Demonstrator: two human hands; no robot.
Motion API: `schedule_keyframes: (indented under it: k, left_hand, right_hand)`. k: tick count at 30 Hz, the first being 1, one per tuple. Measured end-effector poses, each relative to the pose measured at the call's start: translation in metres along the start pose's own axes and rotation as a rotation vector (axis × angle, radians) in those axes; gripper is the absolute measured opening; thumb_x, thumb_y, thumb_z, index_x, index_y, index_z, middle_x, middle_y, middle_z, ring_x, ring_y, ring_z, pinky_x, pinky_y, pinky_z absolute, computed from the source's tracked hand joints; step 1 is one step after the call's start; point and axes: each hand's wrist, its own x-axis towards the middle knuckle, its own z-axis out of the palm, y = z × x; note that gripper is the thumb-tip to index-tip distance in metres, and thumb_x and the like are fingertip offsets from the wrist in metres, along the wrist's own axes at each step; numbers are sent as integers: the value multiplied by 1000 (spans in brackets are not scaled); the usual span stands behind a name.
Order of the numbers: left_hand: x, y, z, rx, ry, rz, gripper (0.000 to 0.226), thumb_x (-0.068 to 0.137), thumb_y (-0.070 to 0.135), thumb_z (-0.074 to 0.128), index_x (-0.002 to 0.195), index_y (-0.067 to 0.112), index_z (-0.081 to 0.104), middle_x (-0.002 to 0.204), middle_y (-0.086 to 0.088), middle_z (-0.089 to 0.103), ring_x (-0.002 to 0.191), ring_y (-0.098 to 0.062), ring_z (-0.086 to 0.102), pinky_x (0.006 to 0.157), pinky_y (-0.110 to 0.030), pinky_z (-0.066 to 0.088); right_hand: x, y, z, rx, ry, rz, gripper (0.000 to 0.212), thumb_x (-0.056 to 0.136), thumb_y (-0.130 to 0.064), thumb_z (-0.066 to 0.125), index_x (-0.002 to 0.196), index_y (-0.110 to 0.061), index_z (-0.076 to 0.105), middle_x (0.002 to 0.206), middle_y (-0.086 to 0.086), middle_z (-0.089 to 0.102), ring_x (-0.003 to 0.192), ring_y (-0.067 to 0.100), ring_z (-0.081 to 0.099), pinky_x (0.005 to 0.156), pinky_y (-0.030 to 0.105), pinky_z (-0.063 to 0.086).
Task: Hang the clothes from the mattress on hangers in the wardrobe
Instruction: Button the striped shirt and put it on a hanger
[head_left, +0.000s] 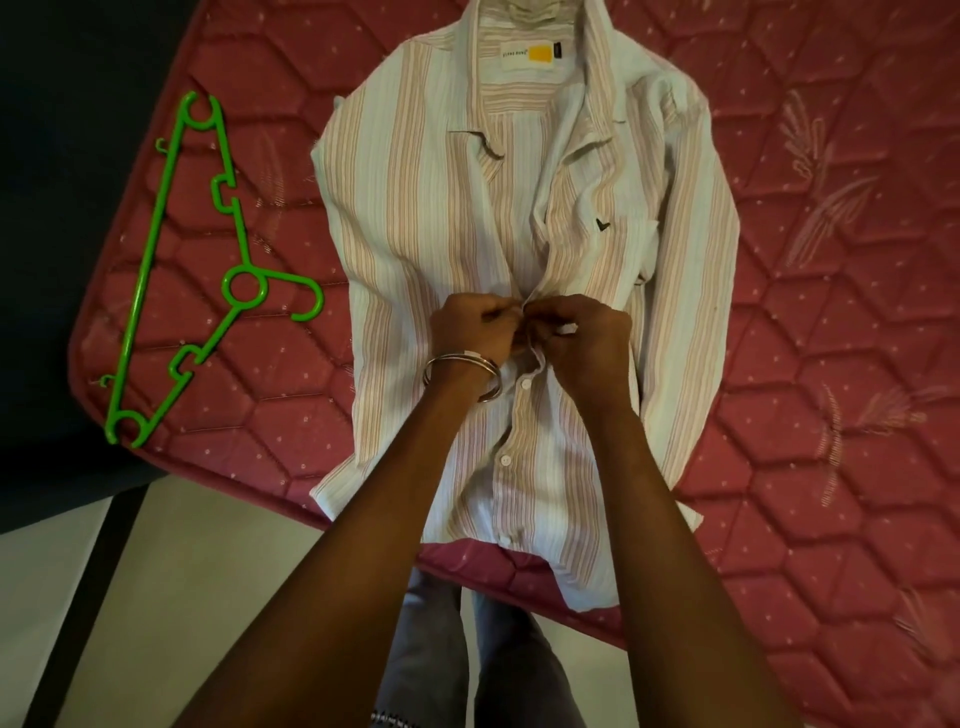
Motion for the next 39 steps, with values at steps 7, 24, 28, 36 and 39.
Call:
schedule_keyframes:
  k: [7,24,28,36,39]
  left_hand:
    - [0,8,-4,-23,-94,18,18,81,5,71,97,-2,70,86,-19,72,74,-26,71,72,-40,60]
    - [-2,-2,8,53,124,202,19,82,2,66,100,7,63,70,7,66,64,-3,65,66,-25,57]
    - [-1,-2,10,14,89,140,24,81,0,66,102,8,62,72,1,66,71,-16,67,71,-35,59]
    - [-2,4,14,-22,79,19,41,80,0,67,118,12,58,74,-6,68,72,-24,69,73,-39,59]
    - [-3,7,17,-26,163,-7,49,78,5,71,123,16,55,71,2,64,70,-17,67,75,-37,58]
  right_hand:
    - [-10,0,5,109,77,104,24,76,2,71,96,-6,62,73,-15,64,72,-3,64,59,12,51]
    - [-14,7,10,203,94,213,17,79,-1,71,96,-4,73,85,-4,70,70,-8,62,65,5,44]
    - [-15,14,9,250,110,222,16,79,-11,73,94,-7,75,87,-2,73,77,6,67,73,20,51]
    - [3,10,7,197,-20,310,7,75,-11,63,76,-4,67,66,2,67,56,5,62,56,16,49]
    - [1,10,11,88,32,151,9,77,-10,59,80,-2,61,75,4,61,64,11,56,61,13,41]
